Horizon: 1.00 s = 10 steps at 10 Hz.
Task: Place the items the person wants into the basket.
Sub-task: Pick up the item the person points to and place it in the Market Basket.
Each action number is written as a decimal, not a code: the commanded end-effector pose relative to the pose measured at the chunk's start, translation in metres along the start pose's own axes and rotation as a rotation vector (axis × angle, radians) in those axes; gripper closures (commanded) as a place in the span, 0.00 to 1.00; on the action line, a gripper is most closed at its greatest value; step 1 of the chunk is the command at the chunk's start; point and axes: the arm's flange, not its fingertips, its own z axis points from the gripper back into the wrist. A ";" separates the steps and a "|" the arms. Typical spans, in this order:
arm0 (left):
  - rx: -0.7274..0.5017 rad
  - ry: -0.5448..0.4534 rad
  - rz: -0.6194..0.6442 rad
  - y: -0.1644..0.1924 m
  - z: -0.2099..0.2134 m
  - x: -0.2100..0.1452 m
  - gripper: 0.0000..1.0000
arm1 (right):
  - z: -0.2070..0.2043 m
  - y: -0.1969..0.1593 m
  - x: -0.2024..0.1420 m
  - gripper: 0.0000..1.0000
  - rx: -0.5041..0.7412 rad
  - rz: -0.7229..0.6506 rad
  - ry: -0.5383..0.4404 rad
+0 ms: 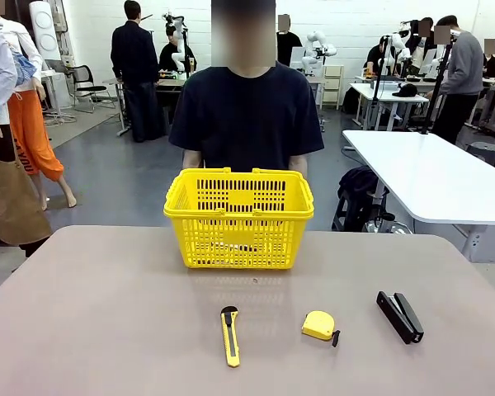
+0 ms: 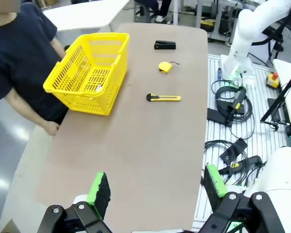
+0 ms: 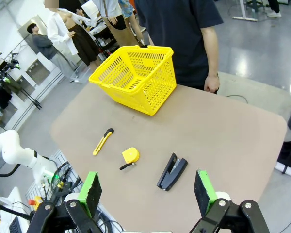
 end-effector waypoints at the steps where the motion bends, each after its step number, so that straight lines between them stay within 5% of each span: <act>1: -0.010 -0.019 -0.029 0.012 0.003 0.001 0.00 | -0.002 -0.001 0.002 0.00 0.017 0.019 -0.021; 10: 0.006 -0.012 -0.022 0.012 -0.001 -0.002 0.00 | -0.002 -0.001 0.002 0.00 0.017 0.019 -0.021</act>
